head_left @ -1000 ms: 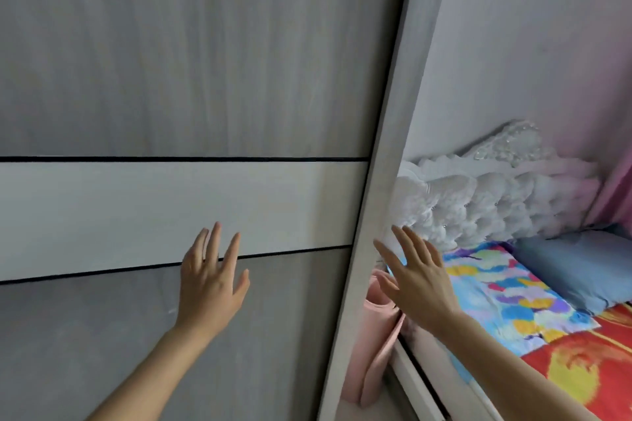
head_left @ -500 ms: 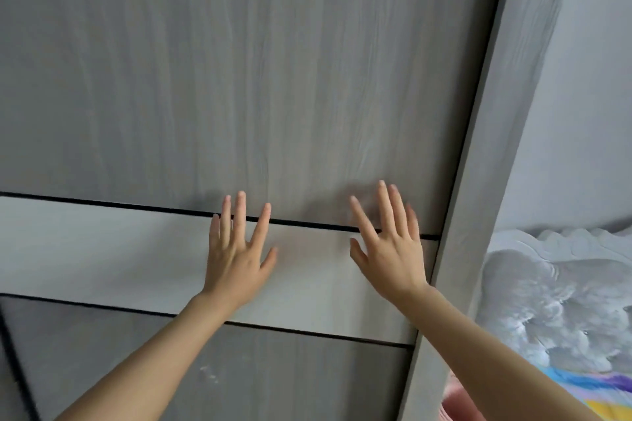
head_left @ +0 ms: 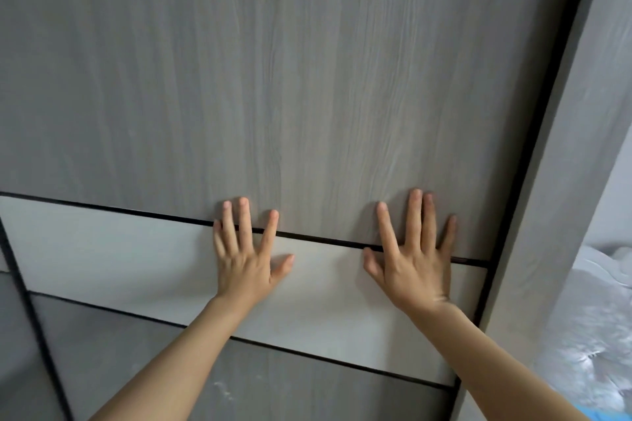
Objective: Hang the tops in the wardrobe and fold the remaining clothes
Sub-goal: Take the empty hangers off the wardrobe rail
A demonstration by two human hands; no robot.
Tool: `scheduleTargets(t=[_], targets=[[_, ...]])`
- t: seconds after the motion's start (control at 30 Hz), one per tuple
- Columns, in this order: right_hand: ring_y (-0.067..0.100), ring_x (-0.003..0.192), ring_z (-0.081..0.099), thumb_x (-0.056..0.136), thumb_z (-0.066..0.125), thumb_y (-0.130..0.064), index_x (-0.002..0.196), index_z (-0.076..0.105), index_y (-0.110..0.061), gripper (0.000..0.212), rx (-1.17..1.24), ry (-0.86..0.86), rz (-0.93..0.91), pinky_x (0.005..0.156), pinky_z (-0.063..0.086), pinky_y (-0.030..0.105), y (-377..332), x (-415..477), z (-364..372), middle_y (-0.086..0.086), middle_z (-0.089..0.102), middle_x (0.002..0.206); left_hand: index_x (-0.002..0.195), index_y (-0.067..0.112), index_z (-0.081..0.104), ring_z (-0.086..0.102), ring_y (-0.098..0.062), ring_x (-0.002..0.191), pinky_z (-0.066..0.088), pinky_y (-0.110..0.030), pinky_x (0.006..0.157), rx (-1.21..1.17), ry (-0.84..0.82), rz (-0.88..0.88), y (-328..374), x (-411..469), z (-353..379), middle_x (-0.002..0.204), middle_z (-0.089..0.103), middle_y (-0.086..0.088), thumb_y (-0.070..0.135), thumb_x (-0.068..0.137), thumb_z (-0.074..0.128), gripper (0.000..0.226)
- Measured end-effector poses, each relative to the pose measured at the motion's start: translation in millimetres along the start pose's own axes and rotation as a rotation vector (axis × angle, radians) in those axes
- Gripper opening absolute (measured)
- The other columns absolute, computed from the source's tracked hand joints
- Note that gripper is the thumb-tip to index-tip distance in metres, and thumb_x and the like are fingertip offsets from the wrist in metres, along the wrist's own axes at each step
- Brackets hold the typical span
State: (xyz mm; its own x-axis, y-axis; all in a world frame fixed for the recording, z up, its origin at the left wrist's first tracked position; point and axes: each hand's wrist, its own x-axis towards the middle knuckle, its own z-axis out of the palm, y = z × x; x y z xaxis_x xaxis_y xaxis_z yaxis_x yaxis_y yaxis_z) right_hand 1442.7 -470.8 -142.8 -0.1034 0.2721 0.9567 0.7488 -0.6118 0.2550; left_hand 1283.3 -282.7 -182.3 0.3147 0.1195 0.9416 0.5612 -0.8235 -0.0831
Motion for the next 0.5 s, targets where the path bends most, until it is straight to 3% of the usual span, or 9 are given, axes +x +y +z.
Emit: scheduleTargets(t=[0.3,0.5], targets=[[0.031,0.145,-0.005,0.091,0.035,-0.041,0.137,0.036,-0.016,0.053,0.025,0.046,0.006,0.106,0.016,0.058,-27.9,4.4,8.4,0.026,0.027,0.14,0.151,0.025,0.005,0.005,-0.044,0.14,0.014,-0.055,0.108,0.004,0.112,0.018,-31.9,-5.8,12.3,0.157,-0.009,-0.011,0.062,0.092,0.014,0.07],[0.029,0.145,-0.007,0.083,0.047,-0.039,0.138,0.036,-0.018,0.06,0.076,0.071,0.004,0.11,0.009,0.053,-58.9,14.2,16.9,0.023,0.028,0.141,0.151,0.026,0.002,-0.007,-0.035,0.144,0.004,-0.051,0.114,0.039,0.086,0.005,-64.7,-6.7,10.8,0.157,-0.012,-0.01,0.062,0.092,0.013,0.07]])
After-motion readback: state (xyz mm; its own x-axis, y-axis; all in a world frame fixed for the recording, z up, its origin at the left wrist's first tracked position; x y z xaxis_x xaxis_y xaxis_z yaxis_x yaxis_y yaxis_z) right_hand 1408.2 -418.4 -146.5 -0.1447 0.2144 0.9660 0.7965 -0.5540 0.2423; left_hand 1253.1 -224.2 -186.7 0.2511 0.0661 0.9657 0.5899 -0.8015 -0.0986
